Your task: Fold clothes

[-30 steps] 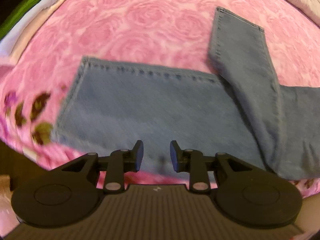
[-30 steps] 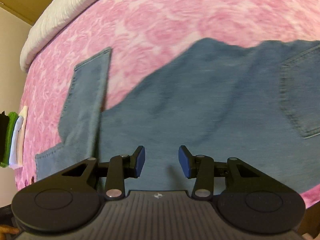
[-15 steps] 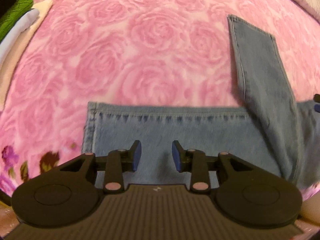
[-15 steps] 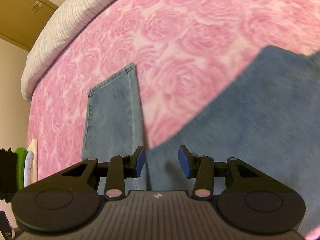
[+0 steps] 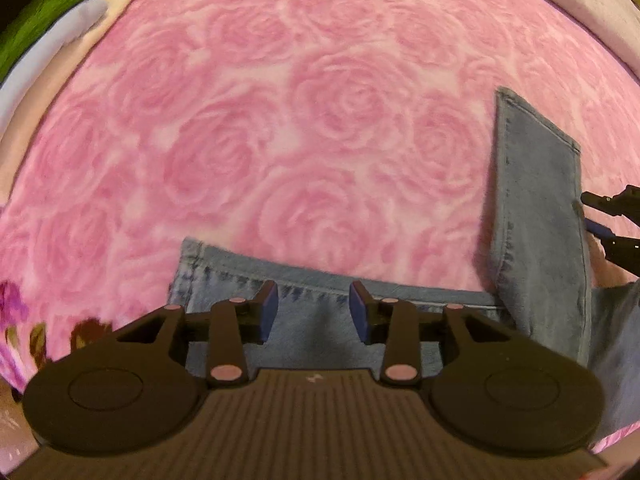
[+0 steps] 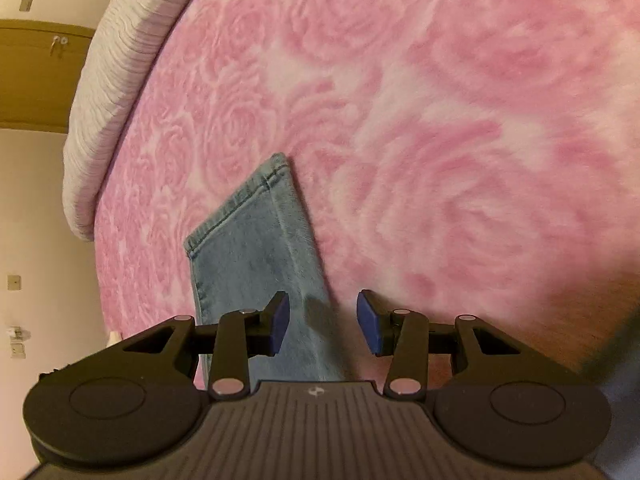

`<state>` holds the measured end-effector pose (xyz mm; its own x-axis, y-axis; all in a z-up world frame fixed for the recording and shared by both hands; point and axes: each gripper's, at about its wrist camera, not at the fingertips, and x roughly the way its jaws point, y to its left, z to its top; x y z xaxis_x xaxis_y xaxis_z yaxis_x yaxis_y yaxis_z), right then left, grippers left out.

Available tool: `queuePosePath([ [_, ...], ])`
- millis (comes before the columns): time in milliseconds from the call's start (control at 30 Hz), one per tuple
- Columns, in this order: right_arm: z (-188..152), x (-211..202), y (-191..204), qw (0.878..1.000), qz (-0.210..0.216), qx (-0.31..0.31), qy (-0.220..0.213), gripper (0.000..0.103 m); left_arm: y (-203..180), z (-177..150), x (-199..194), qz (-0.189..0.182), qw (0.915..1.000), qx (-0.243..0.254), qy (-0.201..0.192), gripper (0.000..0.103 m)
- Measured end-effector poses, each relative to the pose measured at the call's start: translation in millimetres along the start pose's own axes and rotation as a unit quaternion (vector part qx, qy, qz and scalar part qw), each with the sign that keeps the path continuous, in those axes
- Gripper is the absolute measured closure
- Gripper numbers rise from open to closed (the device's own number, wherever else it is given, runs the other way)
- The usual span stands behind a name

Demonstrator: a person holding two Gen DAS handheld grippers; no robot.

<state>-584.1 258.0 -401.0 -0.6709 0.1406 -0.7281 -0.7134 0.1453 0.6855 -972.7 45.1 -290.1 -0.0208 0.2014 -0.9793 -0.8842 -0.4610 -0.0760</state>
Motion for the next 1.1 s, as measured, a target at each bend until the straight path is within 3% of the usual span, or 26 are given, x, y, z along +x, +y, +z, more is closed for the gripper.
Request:
queuePosePath([
  [33, -0.3, 2.6, 4.3, 1.0, -0.003, -0.008, 0.0, 0.084, 4.4, -1.9, 0.2, 0.0, 1.0, -0.007, 0.004, 0.069],
  [100, -11.6, 1.8, 25.1, 0.999, -0.001, -0.046, -0.003, 0.093, 14.0, -6.3, -3.0, -0.003, 0.9998, -0.018, 0.007, 0.069],
  [200, -47.3, -6.6, 73.7, 0.991, 0.017, -0.129, -0.022, 0.094, 33.3, -14.3, -14.5, -0.009, 0.9994, -0.033, 0.007, 0.069],
  [333, -95.0, -17.7, 138.4, 0.969, 0.04, -0.239, -0.046, 0.094, 72.4, -31.0, -31.7, -0.009, 0.9987, -0.051, 0.004, 0.069],
  [400, -138.6, -9.6, 169.2, 0.958, 0.063, -0.278, -0.023, 0.094, 94.2, -41.8, -40.8, -0.007, 0.9984, -0.055, 0.004, 0.068],
  [500, -210.4, 13.8, 198.4, 0.946, 0.068, -0.315, 0.042, 0.083, 127.1, -58.0, -54.6, -0.004, 0.9981, -0.062, 0.004, 0.068],
  [533, -230.8, 21.3, 202.5, 0.943, 0.056, -0.323, 0.064, 0.069, 137.0, -63.4, -57.8, -0.004, 0.998, -0.063, 0.003, 0.068],
  [600, -267.8, 28.8, 199.8, 0.939, 0.021, -0.329, 0.094, 0.051, 154.6, -74.2, -62.5, -0.01, 0.9979, -0.064, 0.003, 0.068],
  [733, -316.0, 25.7, 176.2, 0.943, -0.044, -0.311, 0.114, 0.052, 167.7, -90.2, -58.0, -0.056, 0.996, -0.068, 0.014, 0.068],
  [867, -319.2, -8.5, 119.9, 0.979, -0.08, -0.171, 0.076, 0.052, 159.6, -100.5, -45.9, -0.139, 0.9854, -0.097, 0.015, 0.068],
  [967, -312.2, -38.1, 73.0, 0.996, -0.078, -0.038, 0.024, 0.052, 154.4, -104.4, -29.5, -0.214, 0.9628, -0.165, 0.002, 0.068],
  [1100, -310.3, -71.3, 21.5, 0.992, -0.049, 0.105, -0.049, 0.05, 155.9, -103.3, -5.7, -0.274, 0.923, -0.268, -0.036, 0.068],
])
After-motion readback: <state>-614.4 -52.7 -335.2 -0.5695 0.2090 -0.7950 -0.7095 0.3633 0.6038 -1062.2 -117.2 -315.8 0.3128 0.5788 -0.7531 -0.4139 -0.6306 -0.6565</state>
